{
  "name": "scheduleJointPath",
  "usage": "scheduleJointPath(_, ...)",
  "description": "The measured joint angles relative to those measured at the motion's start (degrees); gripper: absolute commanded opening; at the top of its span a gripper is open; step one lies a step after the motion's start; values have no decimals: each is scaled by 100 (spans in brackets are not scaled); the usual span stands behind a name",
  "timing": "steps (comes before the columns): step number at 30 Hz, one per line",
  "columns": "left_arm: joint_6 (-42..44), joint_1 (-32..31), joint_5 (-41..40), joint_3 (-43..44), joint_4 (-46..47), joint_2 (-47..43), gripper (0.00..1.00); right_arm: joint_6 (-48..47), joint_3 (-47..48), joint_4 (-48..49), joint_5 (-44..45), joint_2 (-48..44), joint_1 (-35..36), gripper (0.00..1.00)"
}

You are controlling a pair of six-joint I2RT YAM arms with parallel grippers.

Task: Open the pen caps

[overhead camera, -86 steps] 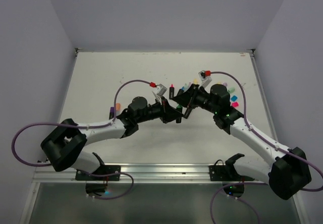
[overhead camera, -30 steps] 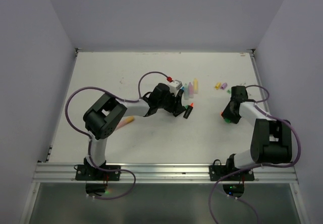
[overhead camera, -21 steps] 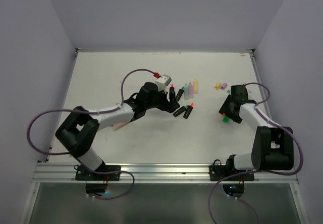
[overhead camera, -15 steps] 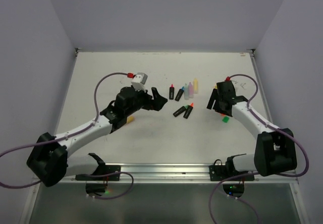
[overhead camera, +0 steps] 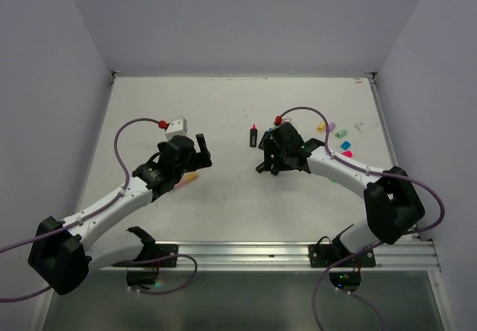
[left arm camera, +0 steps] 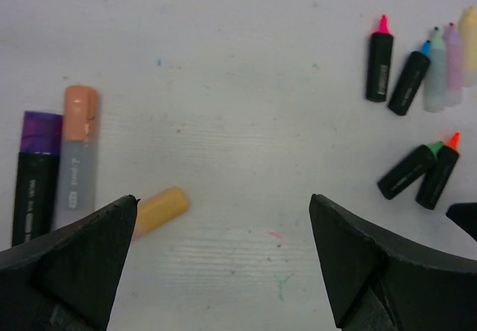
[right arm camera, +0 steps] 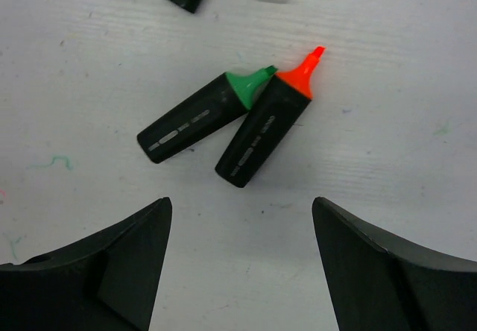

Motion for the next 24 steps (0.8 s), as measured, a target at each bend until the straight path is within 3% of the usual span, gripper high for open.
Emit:
scheduleJointPath(4, 55, 490, -184, 0, -356, 13, 98, -24, 0, 37, -234, 37, 203, 80)
scheduleJointPath(9, 96, 1040, -330, 79, -444, 494, 88, -101, 0, 109, -382, 37, 225, 79)
scheduleJointPath(15, 151, 1099, -219, -59, -387, 970, 76, -120, -28, 295, -682, 37, 225, 78)
scheduleJointPath(24, 149, 1099, -201, -341, -197, 1043, 74, -125, -125, 455, -844, 37, 225, 78)
